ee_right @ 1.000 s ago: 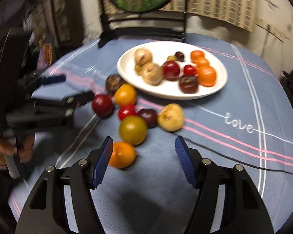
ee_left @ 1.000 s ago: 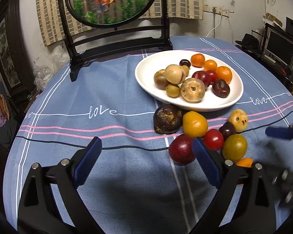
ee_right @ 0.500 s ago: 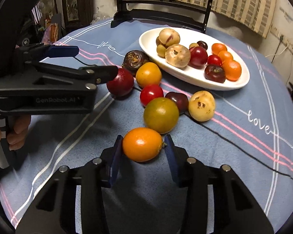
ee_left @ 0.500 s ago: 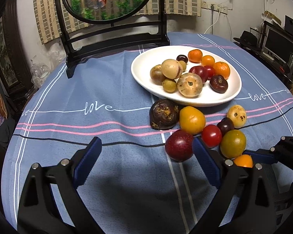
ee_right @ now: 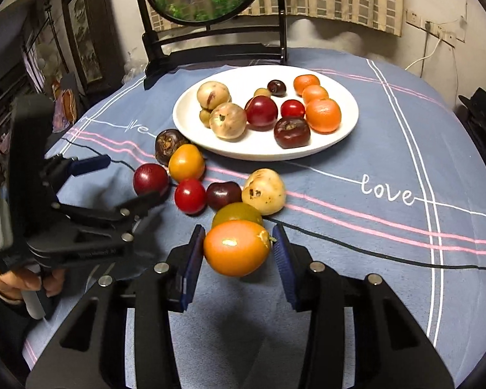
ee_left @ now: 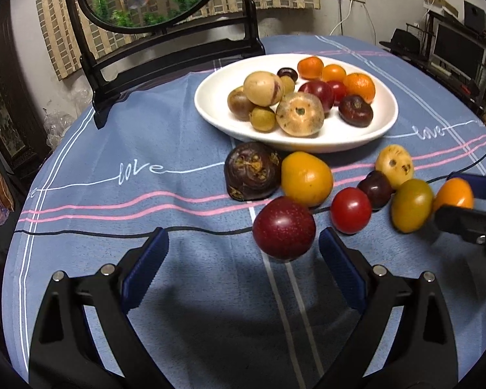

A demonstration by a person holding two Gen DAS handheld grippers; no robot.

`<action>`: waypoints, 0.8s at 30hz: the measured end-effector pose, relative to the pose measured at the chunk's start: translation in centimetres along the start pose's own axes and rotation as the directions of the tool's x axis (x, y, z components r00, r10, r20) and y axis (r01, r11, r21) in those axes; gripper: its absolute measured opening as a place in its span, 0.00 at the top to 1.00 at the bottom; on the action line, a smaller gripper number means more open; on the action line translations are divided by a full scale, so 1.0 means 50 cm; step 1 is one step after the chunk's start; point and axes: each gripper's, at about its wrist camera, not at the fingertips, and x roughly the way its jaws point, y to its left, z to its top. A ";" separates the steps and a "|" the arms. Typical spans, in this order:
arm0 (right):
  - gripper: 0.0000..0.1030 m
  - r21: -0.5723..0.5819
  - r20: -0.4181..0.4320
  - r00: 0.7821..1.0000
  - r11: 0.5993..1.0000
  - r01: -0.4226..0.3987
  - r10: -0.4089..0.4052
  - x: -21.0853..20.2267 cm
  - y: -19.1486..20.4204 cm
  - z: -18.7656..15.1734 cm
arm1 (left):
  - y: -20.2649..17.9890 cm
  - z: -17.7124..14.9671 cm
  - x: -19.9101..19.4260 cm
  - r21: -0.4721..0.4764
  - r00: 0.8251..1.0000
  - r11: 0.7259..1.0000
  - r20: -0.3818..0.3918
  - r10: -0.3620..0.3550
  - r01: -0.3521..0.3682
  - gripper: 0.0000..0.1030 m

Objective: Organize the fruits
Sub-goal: 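Grasp a dark red plum with the left tool while the right tool grasps an orange-yellow fruit, then carry the plum and orange-yellow fruit onto the white plate and open both tools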

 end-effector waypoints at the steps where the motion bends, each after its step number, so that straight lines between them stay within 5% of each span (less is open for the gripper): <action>1: 0.58 -0.007 0.001 1.000 1.000 -0.003 0.003 -0.001 0.004 0.000 | -0.001 -0.001 0.004 0.000 1.000 1.000 -0.001 0.000 0.000 0.07; 4: 0.58 -0.017 0.002 1.000 1.000 -0.010 0.010 0.000 0.009 0.001 | -0.006 -0.002 0.018 0.008 1.000 1.000 -0.014 0.003 -0.003 0.08; 6: 0.58 -0.016 0.003 1.000 1.000 -0.011 0.011 0.001 0.009 0.002 | -0.009 0.000 0.020 0.010 1.000 1.000 -0.014 -0.011 0.011 0.19; 10: 0.58 -0.010 0.005 1.000 1.000 -0.011 0.011 0.001 0.006 0.001 | -0.008 0.000 0.019 -0.012 0.993 0.993 -0.025 -0.117 0.116 0.61; 24: 0.58 0.011 0.035 0.999 1.000 -0.010 0.010 -0.011 -0.003 0.005 | 0.001 -0.003 -0.004 -0.038 0.990 0.990 -0.018 -0.139 0.139 0.61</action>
